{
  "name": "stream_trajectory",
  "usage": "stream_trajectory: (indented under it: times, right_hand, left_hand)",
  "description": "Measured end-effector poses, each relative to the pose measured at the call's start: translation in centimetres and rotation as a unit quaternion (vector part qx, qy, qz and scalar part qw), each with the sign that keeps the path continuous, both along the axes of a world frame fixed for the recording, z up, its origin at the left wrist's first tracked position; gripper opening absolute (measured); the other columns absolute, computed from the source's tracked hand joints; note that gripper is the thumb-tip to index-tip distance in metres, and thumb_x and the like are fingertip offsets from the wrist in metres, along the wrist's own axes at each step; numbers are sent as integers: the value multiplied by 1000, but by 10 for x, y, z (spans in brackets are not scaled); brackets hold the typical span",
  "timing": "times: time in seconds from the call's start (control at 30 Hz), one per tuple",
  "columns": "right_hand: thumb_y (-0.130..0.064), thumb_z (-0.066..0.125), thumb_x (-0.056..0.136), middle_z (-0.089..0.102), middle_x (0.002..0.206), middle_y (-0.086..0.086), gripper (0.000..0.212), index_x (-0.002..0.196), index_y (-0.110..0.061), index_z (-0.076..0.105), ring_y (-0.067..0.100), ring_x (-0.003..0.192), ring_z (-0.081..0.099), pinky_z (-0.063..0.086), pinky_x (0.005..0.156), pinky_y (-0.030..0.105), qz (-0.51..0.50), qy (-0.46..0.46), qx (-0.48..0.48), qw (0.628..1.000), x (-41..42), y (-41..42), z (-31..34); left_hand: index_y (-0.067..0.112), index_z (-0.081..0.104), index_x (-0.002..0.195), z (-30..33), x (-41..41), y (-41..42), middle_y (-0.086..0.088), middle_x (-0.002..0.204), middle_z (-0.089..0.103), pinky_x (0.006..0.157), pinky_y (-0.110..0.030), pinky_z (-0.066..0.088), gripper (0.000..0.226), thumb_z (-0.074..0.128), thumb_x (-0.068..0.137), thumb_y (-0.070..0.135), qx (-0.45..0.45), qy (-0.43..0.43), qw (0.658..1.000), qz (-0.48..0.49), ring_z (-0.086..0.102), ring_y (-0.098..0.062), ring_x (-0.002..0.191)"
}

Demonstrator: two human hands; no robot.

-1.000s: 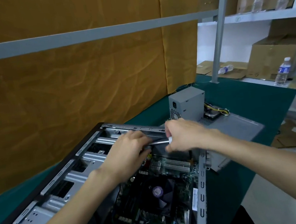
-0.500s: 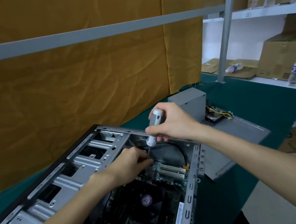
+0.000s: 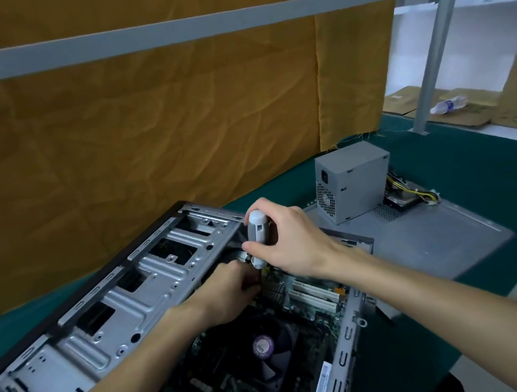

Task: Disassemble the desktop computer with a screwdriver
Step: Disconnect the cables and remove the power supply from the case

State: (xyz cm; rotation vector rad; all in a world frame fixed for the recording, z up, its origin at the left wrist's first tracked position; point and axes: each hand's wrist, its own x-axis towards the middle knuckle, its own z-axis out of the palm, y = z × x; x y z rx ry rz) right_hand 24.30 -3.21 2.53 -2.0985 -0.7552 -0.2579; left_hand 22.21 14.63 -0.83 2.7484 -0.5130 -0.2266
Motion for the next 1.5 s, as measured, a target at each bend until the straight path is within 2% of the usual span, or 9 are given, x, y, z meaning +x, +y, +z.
stream_trajectory:
  times: [0.3, 0.4, 0.53, 0.7, 0.9, 1.1, 1.23, 1.33, 1.5]
  right_hand:
    - [-27, 76, 89, 62, 72, -25, 28, 96, -29, 49, -3, 57, 59, 38, 52, 8, 26, 14, -4, 1000, 2, 3, -6]
    - [-27, 76, 89, 61, 72, -26, 28, 98, -28, 50, -2, 56, 58, 39, 52, 8, 26, 9, -8, 1000, 2, 4, -7]
    - [-30, 76, 88, 62, 74, -23, 28, 98, -30, 50, 0, 58, 57, 39, 53, 10, 21, 4, -15, 1000, 1, 4, -7]
    - [-34, 76, 87, 60, 70, -7, 30, 98, -29, 49, 8, 59, 53, 40, 53, 20, 12, -2, -30, 999, 2, 4, -7]
    - [-33, 79, 84, 60, 67, -7, 37, 88, -23, 43, 7, 55, 49, 37, 50, 20, 0, 17, -37, 999, 2, 5, -3]
    - [-38, 79, 85, 59, 62, -9, 43, 86, -20, 40, 7, 48, 48, 35, 45, 23, 7, 23, -115, 993, 12, 13, 10]
    - [-68, 61, 86, 53, 63, -4, 50, 75, -27, 36, 15, 54, 49, 32, 45, 32, -57, -62, -232, 969, 10, 22, 16]
    - [-60, 64, 89, 52, 66, -4, 45, 72, -29, 36, 19, 59, 52, 31, 47, 32, -32, -50, -249, 967, 9, 23, 21]
    - [-50, 65, 92, 54, 75, 1, 38, 81, -22, 42, 20, 63, 53, 49, 55, 41, 17, -23, -309, 951, 9, 18, 32]
  left_hand:
    - [2, 62, 79, -6, -4, -1, -14, 79, 64, 72, -41, 46, 20, 59, 95, 13, 1, 7, 1000, 14, 58, -28, 75]
    - [4, 63, 80, -7, -4, -1, -10, 80, 65, 71, -38, 47, 18, 60, 96, 12, 1, 3, 1000, 17, 60, -25, 76]
    - [17, 52, 69, -7, -5, -2, 0, 70, 55, 63, -27, 33, 29, 59, 96, 11, -2, -5, 1000, 14, 48, -15, 64]
    - [21, 45, 63, -7, -4, -3, 6, 66, 47, 61, -23, 29, 38, 59, 97, 11, 0, -17, 1000, 13, 43, -10, 59]
    - [15, 55, 77, -12, -4, -2, 3, 72, 51, 63, -23, 29, 21, 58, 97, 11, -13, -25, 1000, 9, 49, -18, 71]
    - [6, 69, 100, -17, -2, 0, -11, 99, 70, 70, -20, 36, 11, 59, 96, 10, -39, -36, 998, 14, 64, -25, 93]
    - [4, 66, 106, -17, -4, -2, -12, 105, 68, 87, -38, 49, 17, 61, 91, 9, -59, -24, 998, 18, 63, -27, 98]
    - [1, 67, 105, -18, -6, -2, -12, 104, 68, 88, -39, 48, 17, 63, 92, 12, -63, -24, 997, 32, 63, -27, 98]
    - [-1, 63, 92, -22, -5, 1, -12, 96, 65, 81, -35, 47, 11, 67, 91, 9, -61, -1, 998, 22, 60, -25, 91]
